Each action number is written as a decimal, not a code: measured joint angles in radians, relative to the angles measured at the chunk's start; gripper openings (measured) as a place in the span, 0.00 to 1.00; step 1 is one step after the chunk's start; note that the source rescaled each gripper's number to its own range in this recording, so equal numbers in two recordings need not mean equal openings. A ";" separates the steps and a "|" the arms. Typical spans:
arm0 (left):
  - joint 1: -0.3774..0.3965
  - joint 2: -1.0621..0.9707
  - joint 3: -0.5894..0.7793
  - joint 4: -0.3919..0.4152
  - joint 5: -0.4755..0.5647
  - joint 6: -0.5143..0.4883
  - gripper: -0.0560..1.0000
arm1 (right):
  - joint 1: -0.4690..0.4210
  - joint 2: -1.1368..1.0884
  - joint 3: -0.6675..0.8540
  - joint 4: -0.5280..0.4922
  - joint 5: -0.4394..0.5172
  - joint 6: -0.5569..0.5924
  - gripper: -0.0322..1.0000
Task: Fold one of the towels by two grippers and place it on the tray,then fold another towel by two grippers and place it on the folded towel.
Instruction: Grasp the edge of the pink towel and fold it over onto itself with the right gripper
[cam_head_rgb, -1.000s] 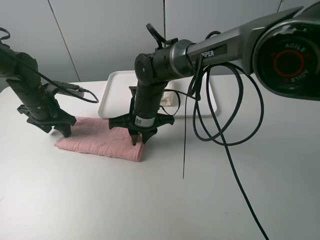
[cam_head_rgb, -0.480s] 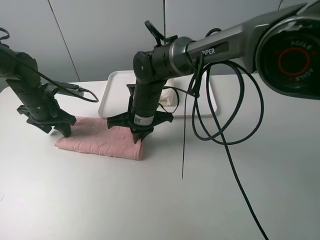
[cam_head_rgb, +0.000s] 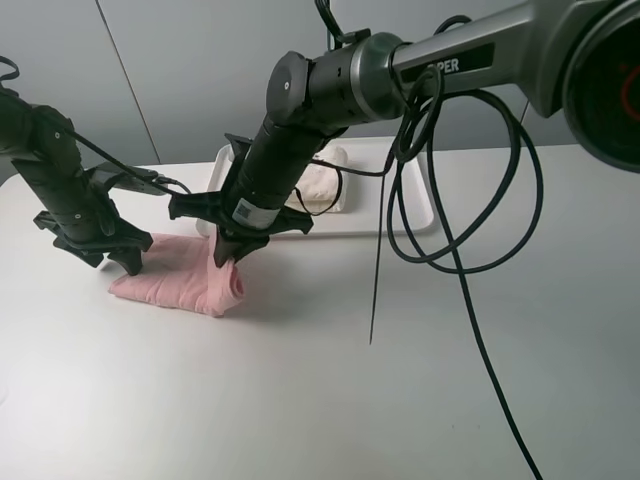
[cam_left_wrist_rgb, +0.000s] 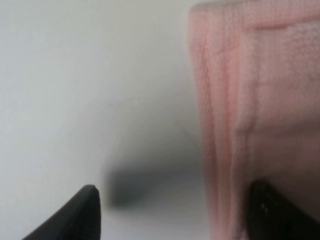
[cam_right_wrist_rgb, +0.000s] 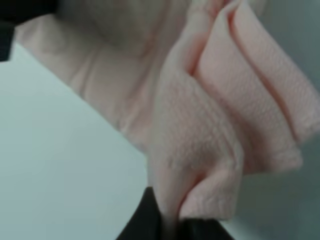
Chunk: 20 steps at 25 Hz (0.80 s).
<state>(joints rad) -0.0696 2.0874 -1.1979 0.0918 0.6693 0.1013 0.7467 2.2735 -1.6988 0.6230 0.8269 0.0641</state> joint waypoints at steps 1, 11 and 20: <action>0.000 0.000 0.000 0.000 0.000 0.000 0.80 | 0.000 0.000 0.000 0.037 -0.018 -0.017 0.07; 0.000 0.000 0.000 -0.002 0.000 -0.002 0.80 | 0.000 0.031 0.000 0.292 -0.108 -0.116 0.07; 0.000 0.000 0.000 -0.019 0.000 0.004 0.80 | 0.000 0.131 0.000 0.647 -0.127 -0.382 0.07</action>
<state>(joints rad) -0.0696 2.0874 -1.1979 0.0730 0.6693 0.1053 0.7467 2.4046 -1.6988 1.2704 0.7002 -0.3174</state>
